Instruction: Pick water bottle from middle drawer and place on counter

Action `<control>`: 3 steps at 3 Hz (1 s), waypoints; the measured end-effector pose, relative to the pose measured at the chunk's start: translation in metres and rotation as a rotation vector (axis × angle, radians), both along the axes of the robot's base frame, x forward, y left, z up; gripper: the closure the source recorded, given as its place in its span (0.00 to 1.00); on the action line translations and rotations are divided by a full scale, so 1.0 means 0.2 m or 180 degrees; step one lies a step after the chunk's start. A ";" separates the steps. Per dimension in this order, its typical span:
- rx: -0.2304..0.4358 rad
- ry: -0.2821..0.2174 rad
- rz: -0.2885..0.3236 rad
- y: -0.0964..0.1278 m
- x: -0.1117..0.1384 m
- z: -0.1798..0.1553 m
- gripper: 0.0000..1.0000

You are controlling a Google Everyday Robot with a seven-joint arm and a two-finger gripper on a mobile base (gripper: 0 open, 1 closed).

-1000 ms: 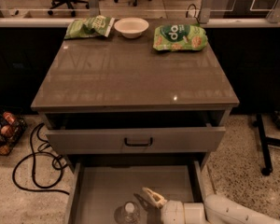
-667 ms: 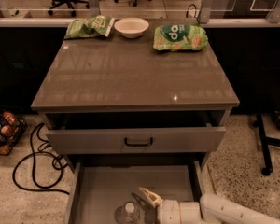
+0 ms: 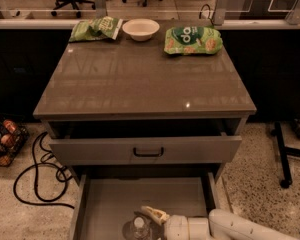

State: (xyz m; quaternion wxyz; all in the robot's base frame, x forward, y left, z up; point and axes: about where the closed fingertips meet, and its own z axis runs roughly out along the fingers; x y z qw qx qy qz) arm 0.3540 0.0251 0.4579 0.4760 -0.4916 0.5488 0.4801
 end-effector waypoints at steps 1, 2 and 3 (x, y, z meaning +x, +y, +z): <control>0.0073 -0.0048 0.0012 0.03 -0.03 0.03 0.42; 0.0076 -0.0045 0.0021 0.03 -0.04 0.03 0.65; 0.0082 -0.0044 0.0029 0.04 -0.04 0.03 0.88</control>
Offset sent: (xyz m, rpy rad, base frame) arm -0.0060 0.0048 0.0049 0.0207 -0.0136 0.0033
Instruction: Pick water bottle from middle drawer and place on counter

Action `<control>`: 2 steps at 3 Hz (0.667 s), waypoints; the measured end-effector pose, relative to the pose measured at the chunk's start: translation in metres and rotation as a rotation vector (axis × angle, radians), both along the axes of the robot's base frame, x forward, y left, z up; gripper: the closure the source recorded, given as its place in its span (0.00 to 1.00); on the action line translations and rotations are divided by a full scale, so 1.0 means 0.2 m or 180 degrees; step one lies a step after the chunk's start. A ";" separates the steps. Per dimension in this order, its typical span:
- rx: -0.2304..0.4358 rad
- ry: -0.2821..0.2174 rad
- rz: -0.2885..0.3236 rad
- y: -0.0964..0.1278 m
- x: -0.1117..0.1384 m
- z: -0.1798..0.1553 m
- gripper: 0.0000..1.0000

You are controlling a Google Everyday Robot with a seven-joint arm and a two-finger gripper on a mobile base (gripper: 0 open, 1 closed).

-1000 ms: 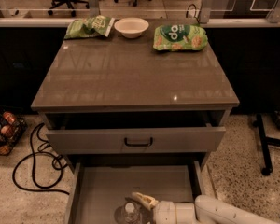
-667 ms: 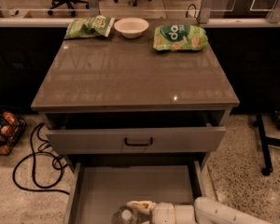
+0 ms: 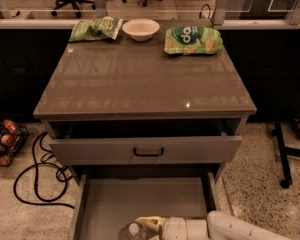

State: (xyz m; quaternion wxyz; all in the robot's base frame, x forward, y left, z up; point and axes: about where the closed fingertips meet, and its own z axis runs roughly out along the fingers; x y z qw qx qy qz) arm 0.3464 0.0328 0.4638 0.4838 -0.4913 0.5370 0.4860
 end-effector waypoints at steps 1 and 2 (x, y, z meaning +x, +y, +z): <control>0.0005 0.0001 0.0008 0.01 0.00 0.00 1.00; 0.0005 0.0001 0.0008 0.01 0.00 0.00 1.00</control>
Offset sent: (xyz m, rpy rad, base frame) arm -0.0006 0.0011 0.0003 0.0015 0.0004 0.0025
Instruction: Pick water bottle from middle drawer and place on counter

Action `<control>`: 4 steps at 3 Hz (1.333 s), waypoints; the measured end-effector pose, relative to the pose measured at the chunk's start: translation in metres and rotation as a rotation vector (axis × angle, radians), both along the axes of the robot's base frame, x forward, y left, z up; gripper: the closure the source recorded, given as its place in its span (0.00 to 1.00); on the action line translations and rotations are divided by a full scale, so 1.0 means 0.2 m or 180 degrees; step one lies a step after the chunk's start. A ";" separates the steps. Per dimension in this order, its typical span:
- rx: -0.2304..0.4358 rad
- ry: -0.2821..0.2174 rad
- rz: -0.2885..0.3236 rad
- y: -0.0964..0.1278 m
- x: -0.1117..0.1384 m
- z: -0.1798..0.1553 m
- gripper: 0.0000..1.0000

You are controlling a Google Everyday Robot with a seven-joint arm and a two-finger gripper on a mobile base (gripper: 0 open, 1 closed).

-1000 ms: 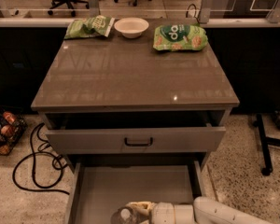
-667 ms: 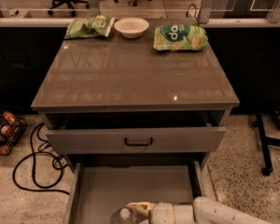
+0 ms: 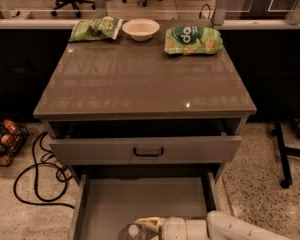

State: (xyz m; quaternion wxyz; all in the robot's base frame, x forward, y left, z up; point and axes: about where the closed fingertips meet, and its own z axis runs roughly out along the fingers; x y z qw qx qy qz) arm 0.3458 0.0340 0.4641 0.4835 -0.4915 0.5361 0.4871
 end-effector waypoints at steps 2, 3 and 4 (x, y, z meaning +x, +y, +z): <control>-0.0123 -0.0265 -0.0011 -0.02 0.10 0.16 1.00; -0.0188 -0.0568 -0.0083 -0.08 0.18 0.30 1.00; -0.0264 -0.0890 -0.0166 -0.15 0.25 0.46 1.00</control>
Offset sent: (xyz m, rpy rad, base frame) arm 0.0463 -0.0163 0.0727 -0.0848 -0.1978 -0.0271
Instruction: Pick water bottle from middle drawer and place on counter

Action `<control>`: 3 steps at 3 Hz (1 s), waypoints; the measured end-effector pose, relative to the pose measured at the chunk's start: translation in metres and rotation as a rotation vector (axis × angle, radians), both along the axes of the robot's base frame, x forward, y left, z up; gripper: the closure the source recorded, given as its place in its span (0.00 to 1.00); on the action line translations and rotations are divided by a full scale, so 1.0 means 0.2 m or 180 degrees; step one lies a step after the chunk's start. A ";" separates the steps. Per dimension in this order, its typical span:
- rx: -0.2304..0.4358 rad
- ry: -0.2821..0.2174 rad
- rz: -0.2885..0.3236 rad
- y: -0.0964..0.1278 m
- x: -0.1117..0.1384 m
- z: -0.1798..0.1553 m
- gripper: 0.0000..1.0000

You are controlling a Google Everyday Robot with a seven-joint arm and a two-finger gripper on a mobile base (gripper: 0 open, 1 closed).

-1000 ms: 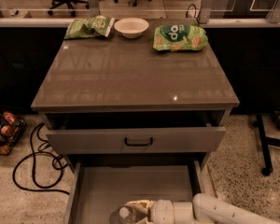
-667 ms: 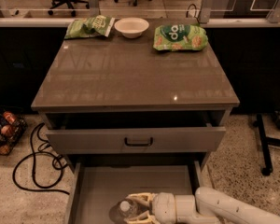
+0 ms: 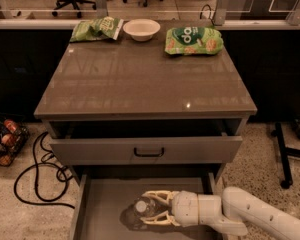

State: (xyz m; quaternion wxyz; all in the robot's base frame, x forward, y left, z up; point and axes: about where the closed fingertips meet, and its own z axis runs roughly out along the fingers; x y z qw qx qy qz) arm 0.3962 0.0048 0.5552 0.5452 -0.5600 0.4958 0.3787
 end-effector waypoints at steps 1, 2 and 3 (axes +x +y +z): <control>-0.0127 -0.0071 -0.0138 -0.04 0.06 0.18 1.00; -0.0267 0.0071 -0.0363 -0.05 0.08 0.37 1.00; -0.0368 0.0304 -0.0653 -0.07 0.06 0.53 1.00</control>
Offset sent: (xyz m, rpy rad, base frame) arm 0.0206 -0.0166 0.1281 -0.1604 0.1307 -0.2423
